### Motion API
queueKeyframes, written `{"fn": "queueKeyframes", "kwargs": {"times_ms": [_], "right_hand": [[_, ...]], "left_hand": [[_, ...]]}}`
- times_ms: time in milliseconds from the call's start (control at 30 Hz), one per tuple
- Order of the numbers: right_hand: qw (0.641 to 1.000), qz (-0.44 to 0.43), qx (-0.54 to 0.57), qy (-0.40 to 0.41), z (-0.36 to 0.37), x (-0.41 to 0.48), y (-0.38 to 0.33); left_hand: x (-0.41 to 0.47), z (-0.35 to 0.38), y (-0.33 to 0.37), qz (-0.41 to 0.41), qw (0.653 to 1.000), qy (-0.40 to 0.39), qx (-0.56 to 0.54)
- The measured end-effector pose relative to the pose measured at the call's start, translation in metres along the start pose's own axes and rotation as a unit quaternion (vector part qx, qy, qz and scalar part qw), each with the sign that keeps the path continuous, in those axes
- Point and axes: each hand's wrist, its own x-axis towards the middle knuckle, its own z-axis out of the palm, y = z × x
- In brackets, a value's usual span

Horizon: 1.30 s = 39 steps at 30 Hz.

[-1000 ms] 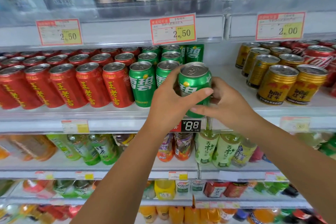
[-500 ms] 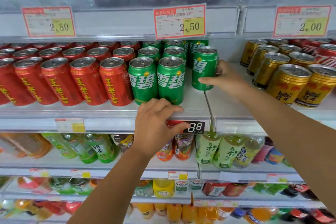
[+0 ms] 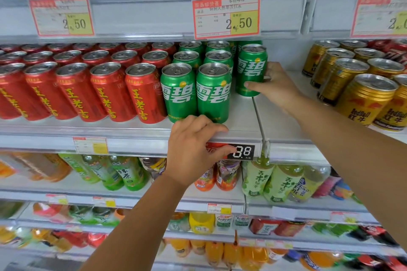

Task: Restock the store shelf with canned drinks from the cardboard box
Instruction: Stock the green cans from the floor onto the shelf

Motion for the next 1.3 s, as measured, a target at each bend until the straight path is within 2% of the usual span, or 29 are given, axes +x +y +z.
{"fn": "queueKeyframes", "kwargs": {"times_ms": [133,300,533,833,967,1067,1200,1300], "right_hand": [[1.000,0.006,0.009,-0.011,0.002,0.001,0.004],[0.998,-0.018,-0.061,0.009,0.005,0.004,0.003],[0.998,-0.022,-0.040,0.038,0.008,0.001,0.006],[0.998,-0.014,-0.056,0.006,0.010,0.000,0.005],[0.993,0.015,-0.111,-0.033,-0.002,-0.006,-0.009],[0.992,0.022,-0.123,-0.002,-0.020,-0.032,-0.023],[0.990,-0.099,-0.023,0.101,-0.046,-0.110,-0.022],[0.985,-0.118,0.030,0.123,-0.061,-0.190,-0.003]], "left_hand": [[0.000,0.000,0.001,0.000,1.000,0.001,-0.001],[0.000,-0.001,0.000,-0.001,1.000,-0.002,-0.004],[0.000,-0.001,0.001,-0.004,1.000,-0.005,0.000],[0.001,-0.002,0.002,-0.012,1.000,-0.016,-0.002],[0.002,-0.005,0.004,-0.022,0.999,-0.030,-0.017],[0.001,-0.008,0.010,-0.022,0.999,-0.017,-0.026],[-0.013,-0.005,0.047,0.023,0.997,0.053,-0.057],[-0.044,0.019,0.081,0.043,0.984,-0.039,-0.168]]}}
